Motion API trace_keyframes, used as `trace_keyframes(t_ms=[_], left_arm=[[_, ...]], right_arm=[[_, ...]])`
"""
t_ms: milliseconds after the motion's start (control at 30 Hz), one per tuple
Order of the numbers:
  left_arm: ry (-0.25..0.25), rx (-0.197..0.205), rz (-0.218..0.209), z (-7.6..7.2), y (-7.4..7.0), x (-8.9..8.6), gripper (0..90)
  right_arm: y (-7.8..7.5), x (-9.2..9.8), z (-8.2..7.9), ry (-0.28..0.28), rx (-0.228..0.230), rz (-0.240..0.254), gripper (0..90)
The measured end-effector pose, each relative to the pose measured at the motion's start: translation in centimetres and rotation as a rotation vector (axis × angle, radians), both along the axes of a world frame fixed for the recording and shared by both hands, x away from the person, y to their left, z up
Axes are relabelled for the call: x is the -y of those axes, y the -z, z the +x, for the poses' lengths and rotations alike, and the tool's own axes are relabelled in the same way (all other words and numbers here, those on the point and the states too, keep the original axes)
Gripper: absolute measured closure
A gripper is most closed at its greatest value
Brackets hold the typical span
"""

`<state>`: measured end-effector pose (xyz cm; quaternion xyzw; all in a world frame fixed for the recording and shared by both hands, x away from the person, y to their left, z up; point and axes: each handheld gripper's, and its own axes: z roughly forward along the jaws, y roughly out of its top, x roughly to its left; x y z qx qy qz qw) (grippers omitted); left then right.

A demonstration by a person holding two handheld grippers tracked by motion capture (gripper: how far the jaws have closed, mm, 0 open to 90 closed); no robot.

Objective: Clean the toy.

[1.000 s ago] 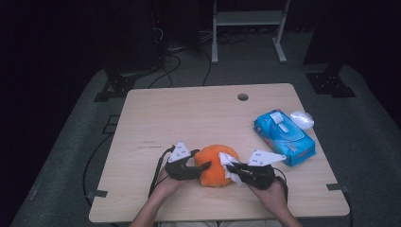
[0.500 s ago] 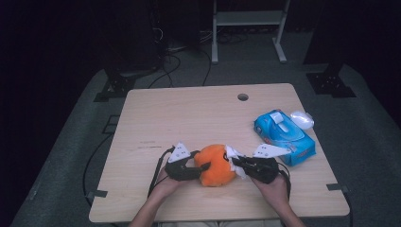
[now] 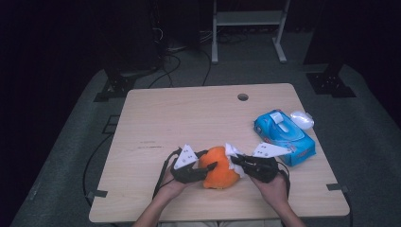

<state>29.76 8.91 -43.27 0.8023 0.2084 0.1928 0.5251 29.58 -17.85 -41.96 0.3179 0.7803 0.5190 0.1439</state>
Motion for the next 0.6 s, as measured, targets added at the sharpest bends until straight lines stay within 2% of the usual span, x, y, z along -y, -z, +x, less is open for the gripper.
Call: trace_keyframes(t_ms=[67, 133, 200, 233, 267, 300, 367, 400, 433, 500, 533, 600], left_arm=[[0.022, 0.014, 0.018, -0.4, -0.3, 0.4, 46.2], [0.029, -0.007, 0.007, -0.2, -0.4, 0.3, 38.4], [0.005, -0.064, -0.03, 0.3, -0.5, -0.4, 25.6], [-0.013, -0.116, -0.054, 0.7, -0.4, -0.7, 20.2], [-0.017, -0.145, -0.053, 1.0, -0.2, -0.9, 16.1], [-0.025, -0.191, -0.053, 1.3, 0.1, -1.0, 13.5], [-0.021, -0.253, -0.062, 1.5, 0.7, -0.9, 13.9], [-0.009, -0.259, -0.062, 1.4, 0.9, -0.8, 19.2], [-0.013, -0.235, -0.047, 1.2, 0.9, -0.7, 25.4], [-0.001, -0.161, -0.022, 0.8, 0.4, -0.5, 39.1], [0.002, -0.117, -0.024, 0.6, 0.2, -0.4, 42.8], [0.002, 0.004, -0.008, 0.0, -0.3, -0.2, 47.3]], right_arm=[[0.5, 0.7, 0.3, 0.012, -0.034, 0.03, 84.9], [0.9, 0.5, 0.1, 0.0, -0.04, 0.019, 84.9], [1.0, 0.0, -0.5, -0.03, -0.035, 0.007, 84.9], [1.0, -0.2, -0.7, -0.042, -0.034, 0.008, 84.9], [1.0, -0.6, -1.0, -0.057, -0.03, 0.002, 85.0], [1.0, -0.7, -1.2, -0.064, -0.023, -0.005, 85.0], [1.0, -1.0, -1.4, -0.07, -0.017, -0.016, 84.9], [0.9, -0.9, -1.3, -0.069, -0.019, -0.014, 84.9], [0.9, -0.9, -1.1, -0.067, -0.02, -0.012, 84.9], [0.8, -0.7, -0.9, -0.058, -0.021, -0.009, 85.0], [0.6, -0.6, -0.8, -0.051, -0.019, 0.0, 85.0], [-0.1, -0.5, -0.8, -0.048, 0.004, 0.018, 84.9]])
